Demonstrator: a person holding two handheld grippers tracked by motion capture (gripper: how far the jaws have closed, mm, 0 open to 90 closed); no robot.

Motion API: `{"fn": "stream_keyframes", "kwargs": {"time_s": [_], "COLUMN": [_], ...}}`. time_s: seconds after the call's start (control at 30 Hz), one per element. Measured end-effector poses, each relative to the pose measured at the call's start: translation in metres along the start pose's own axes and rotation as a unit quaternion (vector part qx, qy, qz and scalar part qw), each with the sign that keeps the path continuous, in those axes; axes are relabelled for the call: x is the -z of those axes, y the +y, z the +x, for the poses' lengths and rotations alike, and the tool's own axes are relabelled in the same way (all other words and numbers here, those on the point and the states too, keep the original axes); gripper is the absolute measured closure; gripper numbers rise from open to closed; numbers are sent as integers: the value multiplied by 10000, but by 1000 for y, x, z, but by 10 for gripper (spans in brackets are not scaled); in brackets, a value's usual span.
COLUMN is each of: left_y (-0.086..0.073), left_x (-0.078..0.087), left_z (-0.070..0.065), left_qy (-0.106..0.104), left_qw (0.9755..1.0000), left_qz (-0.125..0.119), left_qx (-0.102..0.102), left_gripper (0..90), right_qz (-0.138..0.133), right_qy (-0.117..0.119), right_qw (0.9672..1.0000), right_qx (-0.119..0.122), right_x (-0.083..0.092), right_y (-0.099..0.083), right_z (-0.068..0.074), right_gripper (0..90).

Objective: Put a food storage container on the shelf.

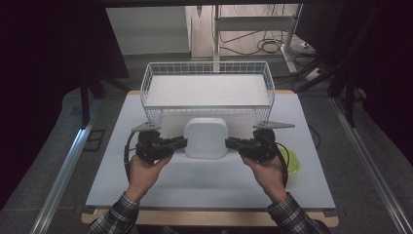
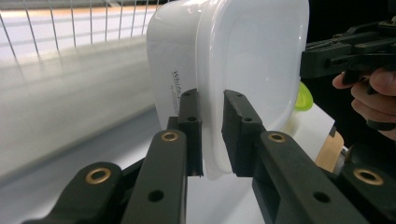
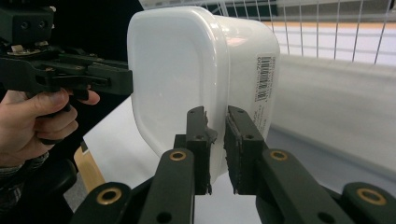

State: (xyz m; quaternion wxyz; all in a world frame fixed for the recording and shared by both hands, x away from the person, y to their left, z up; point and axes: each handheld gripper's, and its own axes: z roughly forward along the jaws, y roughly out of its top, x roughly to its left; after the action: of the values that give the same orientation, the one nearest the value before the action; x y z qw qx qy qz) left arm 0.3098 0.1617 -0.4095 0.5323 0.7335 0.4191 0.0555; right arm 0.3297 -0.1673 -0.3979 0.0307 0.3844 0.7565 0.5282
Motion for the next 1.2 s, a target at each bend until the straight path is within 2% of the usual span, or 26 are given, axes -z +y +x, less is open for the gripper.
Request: {"fn": "stream_keyframes", "kwargs": {"time_s": [0.67, 0.77, 0.93, 1.2], "left_y": [53, 63, 76, 102], "left_x": [12, 13, 12, 10], "left_z": [-2, 0, 4, 8], "left_qy": [116, 170, 155, 220], "left_qw": [9992, 9990, 9990, 9985], "left_qz": [-330, -346, -398, -446], "left_qx": [-168, -218, -165, -234], "left_gripper": [788, 788, 790, 790], "right_qz": [-308, -333, -388, -491], "right_qy": [1, -32, -31, -136], "right_qw": [9994, 9991, 9990, 9984], "right_qx": [169, 253, 230, 245], "right_x": [4, 4, 0, -1], "right_y": [52, 63, 78, 102], "right_z": [0, 0, -5, -9], "right_gripper": [798, 797, 794, 791]}}
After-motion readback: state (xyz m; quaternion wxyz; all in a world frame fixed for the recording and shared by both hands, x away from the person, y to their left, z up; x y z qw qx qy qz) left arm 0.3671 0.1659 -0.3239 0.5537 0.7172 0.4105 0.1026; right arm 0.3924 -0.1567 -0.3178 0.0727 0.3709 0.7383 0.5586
